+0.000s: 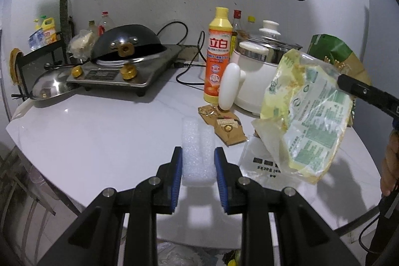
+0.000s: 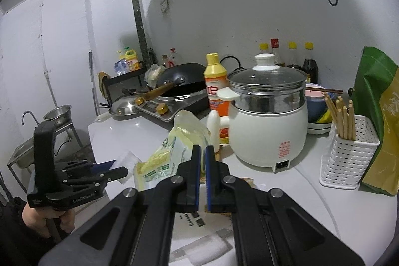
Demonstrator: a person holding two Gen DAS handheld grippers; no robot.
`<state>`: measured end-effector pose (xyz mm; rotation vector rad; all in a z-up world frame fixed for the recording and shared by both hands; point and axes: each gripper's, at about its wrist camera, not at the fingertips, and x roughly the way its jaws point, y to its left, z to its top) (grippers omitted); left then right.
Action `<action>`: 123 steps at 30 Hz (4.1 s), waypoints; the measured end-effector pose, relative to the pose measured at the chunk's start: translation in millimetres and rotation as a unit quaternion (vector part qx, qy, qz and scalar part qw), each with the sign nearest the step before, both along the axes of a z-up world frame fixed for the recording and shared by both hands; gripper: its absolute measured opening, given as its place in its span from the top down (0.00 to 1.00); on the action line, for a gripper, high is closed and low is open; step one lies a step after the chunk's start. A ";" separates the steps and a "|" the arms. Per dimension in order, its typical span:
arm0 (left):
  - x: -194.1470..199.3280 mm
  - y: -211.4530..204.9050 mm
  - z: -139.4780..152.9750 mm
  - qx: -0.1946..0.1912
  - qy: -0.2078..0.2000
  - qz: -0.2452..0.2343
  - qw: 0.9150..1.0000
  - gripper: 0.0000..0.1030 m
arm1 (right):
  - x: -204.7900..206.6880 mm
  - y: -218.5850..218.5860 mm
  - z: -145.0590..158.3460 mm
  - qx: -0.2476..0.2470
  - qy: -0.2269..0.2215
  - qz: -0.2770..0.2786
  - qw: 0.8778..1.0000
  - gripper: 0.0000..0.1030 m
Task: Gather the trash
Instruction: 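Lift the foam block and the wrapper off the counter toward the trash bin, then lower the white foam block and yellow-green bag down into the trash bin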
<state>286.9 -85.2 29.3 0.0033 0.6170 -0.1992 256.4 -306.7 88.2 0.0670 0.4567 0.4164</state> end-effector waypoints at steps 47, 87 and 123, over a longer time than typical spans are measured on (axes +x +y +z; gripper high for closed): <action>-138.3 133.5 -56.2 -0.061 0.006 0.068 0.996 0.76 | -72.2 181.8 -78.7 -0.100 0.069 0.134 0.983 0.97; -150.5 182.7 -188.1 -0.099 0.123 0.110 0.981 0.76 | -82.3 264.4 -240.5 -0.204 0.163 0.190 0.947 0.97; -93.9 170.8 -342.0 -0.102 0.276 0.101 0.951 0.76 | -2.5 256.9 -435.5 -0.218 0.318 0.132 0.913 0.96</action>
